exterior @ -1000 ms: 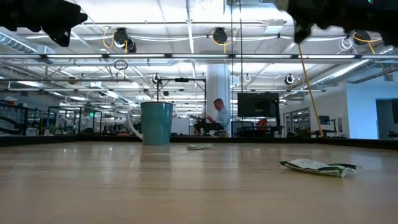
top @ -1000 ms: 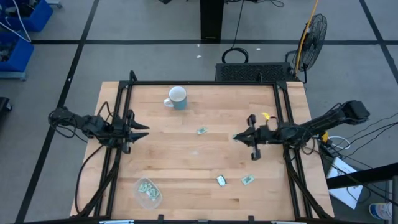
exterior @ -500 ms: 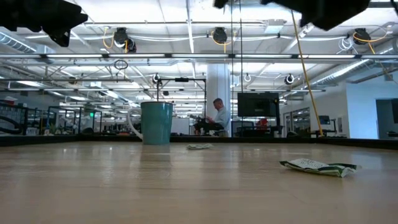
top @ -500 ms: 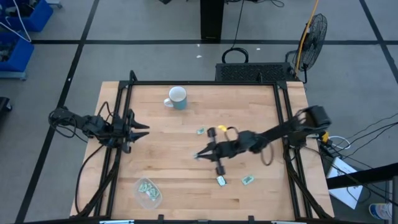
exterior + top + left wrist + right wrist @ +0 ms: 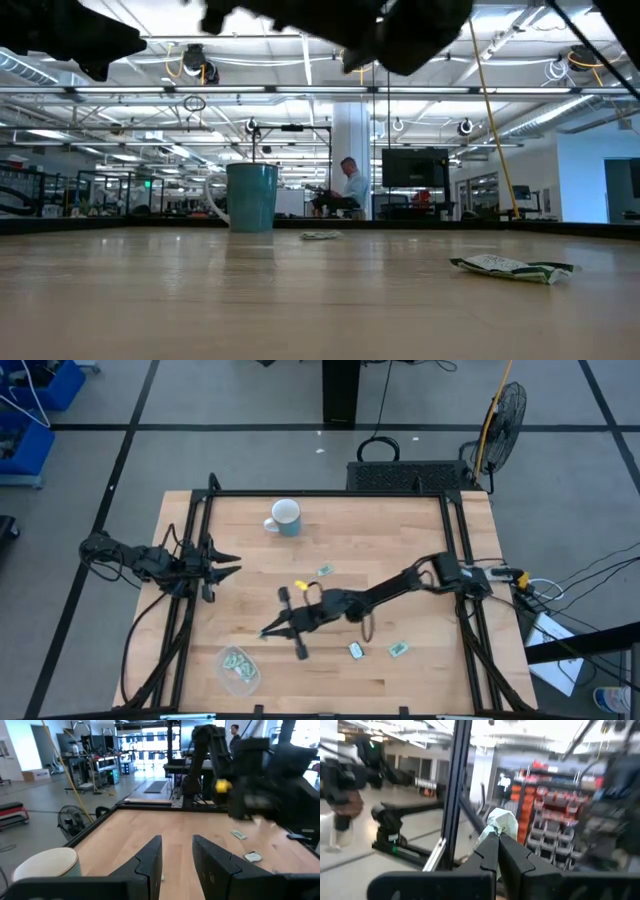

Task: Pick and place Stevia / Truvia into bins
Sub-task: Put the stevia packet into the transparent container

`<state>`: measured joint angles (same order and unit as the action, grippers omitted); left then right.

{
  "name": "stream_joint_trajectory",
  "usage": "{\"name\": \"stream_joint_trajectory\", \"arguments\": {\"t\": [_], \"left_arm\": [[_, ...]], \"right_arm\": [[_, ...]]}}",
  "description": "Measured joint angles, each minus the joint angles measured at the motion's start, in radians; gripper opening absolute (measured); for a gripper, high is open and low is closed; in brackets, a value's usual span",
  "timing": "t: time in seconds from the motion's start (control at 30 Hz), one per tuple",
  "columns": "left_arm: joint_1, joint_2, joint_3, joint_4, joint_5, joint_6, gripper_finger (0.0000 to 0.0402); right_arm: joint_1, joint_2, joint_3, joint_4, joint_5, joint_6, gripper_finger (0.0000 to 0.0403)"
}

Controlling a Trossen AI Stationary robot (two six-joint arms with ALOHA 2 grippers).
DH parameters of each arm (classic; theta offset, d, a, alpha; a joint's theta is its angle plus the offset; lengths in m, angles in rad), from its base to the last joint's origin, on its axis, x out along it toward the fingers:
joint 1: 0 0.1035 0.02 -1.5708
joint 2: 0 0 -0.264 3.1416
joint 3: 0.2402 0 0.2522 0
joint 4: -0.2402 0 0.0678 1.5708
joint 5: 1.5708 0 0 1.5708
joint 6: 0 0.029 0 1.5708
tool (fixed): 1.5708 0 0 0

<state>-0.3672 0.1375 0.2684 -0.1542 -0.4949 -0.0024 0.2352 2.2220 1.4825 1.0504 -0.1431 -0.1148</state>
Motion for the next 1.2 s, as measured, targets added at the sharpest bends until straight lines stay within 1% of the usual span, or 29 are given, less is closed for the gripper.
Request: {"name": "stream_joint_trajectory", "arguments": {"t": [0.1, 0.23, 0.37, 0.53, 0.67, 0.83, 0.97, 1.1, 1.2], "left_arm": [[0.000, 0.000, 0.000, -0.001, -0.005, 0.000, 0.0113], [0.000, 0.000, 0.000, -0.001, -0.004, -0.001, 0.0113], [0.000, 0.000, 0.000, -0.001, -0.004, -0.007, 0.0113], [0.000, 0.000, 0.000, 0.000, -0.003, -0.007, 0.0113], [0.000, 0.000, 0.000, 0.000, -0.003, -0.007, 0.0113], [0.000, 0.000, 0.001, -0.001, -0.003, -0.006, 0.0113], [0.000, 0.000, 0.001, 0.000, -0.003, -0.006, 0.0113], [0.000, 0.000, 0.001, 0.000, -0.003, -0.006, 0.0113], [0.000, 0.000, 0.001, 0.000, -0.003, -0.006, 0.0113]], "right_arm": [[0.000, 0.074, 0.105, -0.069, -0.019, 0.030, 0.0000], [0.000, 0.146, 0.201, -0.100, -0.020, 0.093, 0.0000], [0.001, 0.230, 0.286, -0.115, -0.071, 0.182, 0.0000], [0.017, 0.334, 0.423, -0.239, -0.068, 0.274, 0.0000], [0.029, 0.398, 0.496, -0.290, -0.067, 0.295, 0.0000], [0.041, 0.422, 0.534, -0.298, -0.066, 0.293, 0.0000], [0.053, 0.429, 0.533, -0.360, -0.067, 0.287, 0.0000], [0.067, 0.428, 0.533, -0.375, -0.069, 0.281, 0.0000], [0.075, 0.426, 0.533, -0.427, -0.093, 0.235, 0.0000]]}}
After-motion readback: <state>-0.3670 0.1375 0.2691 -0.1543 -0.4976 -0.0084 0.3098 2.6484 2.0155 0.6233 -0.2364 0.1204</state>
